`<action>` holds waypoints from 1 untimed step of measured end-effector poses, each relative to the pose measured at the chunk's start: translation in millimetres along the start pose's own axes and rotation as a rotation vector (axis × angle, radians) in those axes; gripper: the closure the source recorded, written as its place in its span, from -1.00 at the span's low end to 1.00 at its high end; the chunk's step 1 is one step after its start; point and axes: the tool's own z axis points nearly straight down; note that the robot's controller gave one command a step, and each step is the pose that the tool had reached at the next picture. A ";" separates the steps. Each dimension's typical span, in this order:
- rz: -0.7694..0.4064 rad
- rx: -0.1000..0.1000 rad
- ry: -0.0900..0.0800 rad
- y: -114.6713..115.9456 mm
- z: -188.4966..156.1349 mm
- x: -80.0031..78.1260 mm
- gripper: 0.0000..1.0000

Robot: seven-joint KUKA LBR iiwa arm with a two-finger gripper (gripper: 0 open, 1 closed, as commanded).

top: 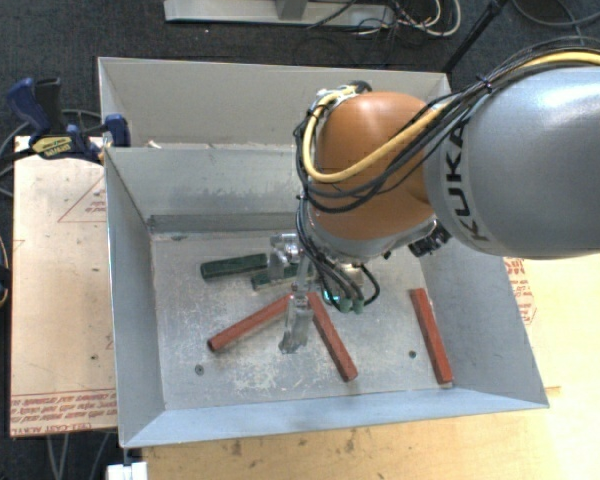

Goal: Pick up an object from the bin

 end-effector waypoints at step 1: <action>-0.299 0.000 -0.004 1.9 146.5 -49.5 -1.00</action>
Offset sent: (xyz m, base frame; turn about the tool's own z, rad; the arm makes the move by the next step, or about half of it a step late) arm 0.0491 0.0017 -0.1433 -0.3002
